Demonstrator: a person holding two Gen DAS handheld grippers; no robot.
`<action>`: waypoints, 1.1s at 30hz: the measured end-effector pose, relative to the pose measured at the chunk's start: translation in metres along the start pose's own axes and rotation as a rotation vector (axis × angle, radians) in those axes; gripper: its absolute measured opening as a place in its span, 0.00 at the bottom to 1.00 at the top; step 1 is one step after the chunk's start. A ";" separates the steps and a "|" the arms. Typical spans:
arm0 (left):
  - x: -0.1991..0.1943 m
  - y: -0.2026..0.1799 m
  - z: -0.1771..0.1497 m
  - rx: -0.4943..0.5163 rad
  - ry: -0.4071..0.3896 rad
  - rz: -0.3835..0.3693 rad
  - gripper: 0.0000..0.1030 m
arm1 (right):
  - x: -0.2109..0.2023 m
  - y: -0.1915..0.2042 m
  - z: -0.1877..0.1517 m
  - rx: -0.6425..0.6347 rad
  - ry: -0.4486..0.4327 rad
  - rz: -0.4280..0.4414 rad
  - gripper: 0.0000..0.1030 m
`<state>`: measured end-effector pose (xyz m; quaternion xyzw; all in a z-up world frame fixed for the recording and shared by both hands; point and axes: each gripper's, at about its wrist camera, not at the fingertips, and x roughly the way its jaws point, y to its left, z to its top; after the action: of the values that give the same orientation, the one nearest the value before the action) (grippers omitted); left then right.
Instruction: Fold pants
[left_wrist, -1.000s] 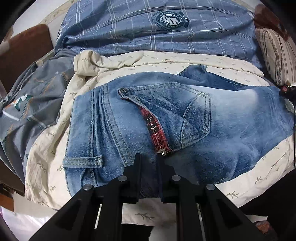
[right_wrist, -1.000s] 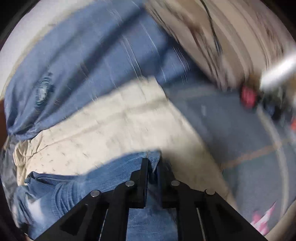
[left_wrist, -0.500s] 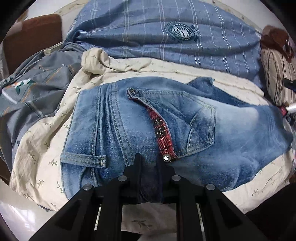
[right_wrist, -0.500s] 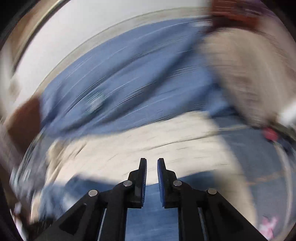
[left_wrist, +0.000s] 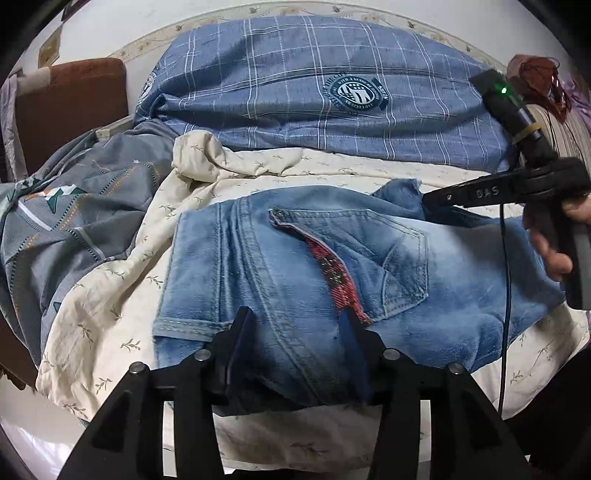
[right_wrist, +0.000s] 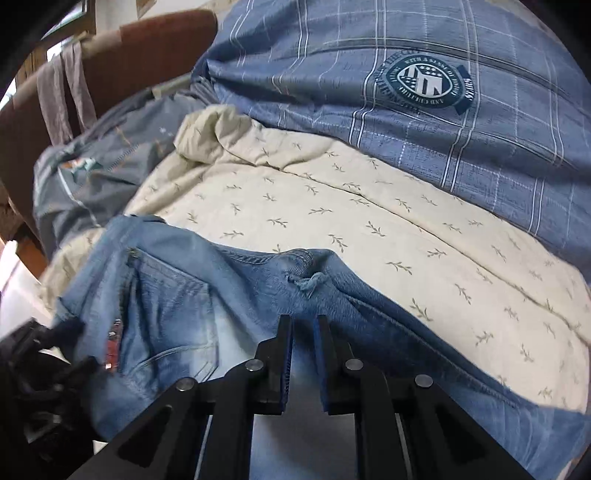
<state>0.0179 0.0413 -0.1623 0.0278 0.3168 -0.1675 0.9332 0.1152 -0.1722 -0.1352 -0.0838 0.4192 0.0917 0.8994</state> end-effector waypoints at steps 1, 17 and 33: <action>0.001 0.002 0.000 -0.004 0.005 -0.006 0.49 | -0.001 0.000 0.004 -0.003 -0.006 0.000 0.13; -0.015 0.000 0.008 0.007 -0.111 0.069 0.59 | -0.035 -0.024 -0.009 0.161 -0.277 0.117 0.89; 0.016 -0.003 0.008 0.049 0.018 0.132 0.71 | 0.054 0.012 0.028 -0.203 0.138 0.106 0.17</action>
<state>0.0339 0.0325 -0.1655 0.0730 0.3184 -0.1128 0.9384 0.1669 -0.1496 -0.1598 -0.1584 0.4726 0.1751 0.8491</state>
